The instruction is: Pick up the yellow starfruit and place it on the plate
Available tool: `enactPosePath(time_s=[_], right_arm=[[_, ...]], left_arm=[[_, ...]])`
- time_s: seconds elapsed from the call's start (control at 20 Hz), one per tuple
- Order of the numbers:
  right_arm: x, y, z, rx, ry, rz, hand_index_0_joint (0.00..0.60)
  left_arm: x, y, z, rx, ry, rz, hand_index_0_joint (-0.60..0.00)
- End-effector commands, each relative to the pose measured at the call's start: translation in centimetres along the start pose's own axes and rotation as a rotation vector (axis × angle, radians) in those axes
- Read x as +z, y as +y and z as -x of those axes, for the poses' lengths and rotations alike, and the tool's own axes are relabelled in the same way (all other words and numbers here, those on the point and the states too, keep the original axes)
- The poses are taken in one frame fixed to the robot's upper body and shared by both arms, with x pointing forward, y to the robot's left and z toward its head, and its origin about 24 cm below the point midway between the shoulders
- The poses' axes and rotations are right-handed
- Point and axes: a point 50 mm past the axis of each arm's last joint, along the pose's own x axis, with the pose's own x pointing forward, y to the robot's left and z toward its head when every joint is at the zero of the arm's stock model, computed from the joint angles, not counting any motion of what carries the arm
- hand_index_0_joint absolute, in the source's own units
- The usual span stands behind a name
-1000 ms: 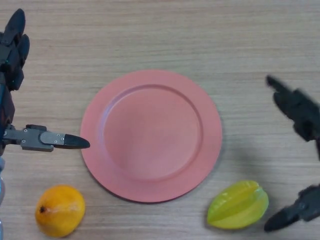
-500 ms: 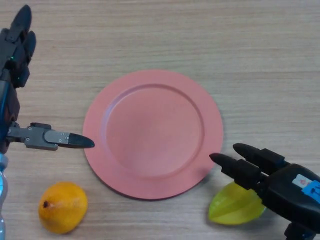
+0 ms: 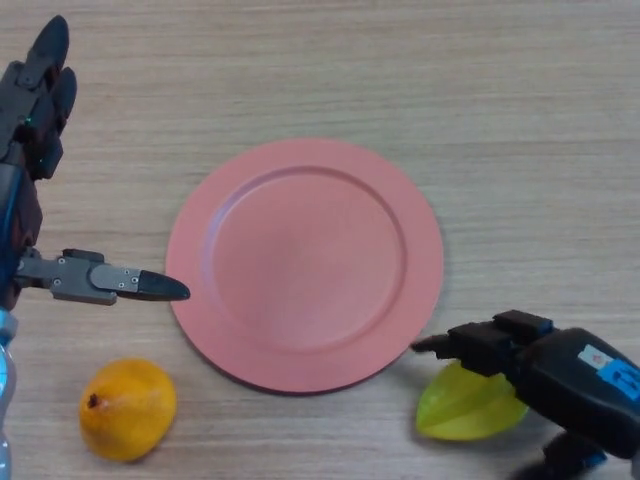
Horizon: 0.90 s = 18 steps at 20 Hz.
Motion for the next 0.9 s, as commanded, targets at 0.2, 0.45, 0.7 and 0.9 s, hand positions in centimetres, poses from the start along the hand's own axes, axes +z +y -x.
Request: enactPosePath(time_s=[0.2, 0.45, 0.7, 0.9], right_arm=[[0.8, -2.8, 0.2, -0.225, -0.114, 0.074, 0.6], [1.3, -4.3, 0.3, -0.244, -0.121, 0.173, 0.6], [3.3, -6.4, -1.2, -0.32, -0.207, 0.307, 0.6], [4.1, -5.9, -2.0, -0.296, -0.245, 0.258, 0.6]], left_arm=[[2.6, 1.8, -0.2, 0.063, -0.181, -0.049, 0.0], [2.5, 1.9, -0.3, 0.052, -0.165, -0.046, 0.0], [2.2, 2.1, -0.2, 0.054, -0.159, -0.058, 0.0], [2.2, 2.2, -0.1, 0.061, -0.161, -0.053, 0.0]])
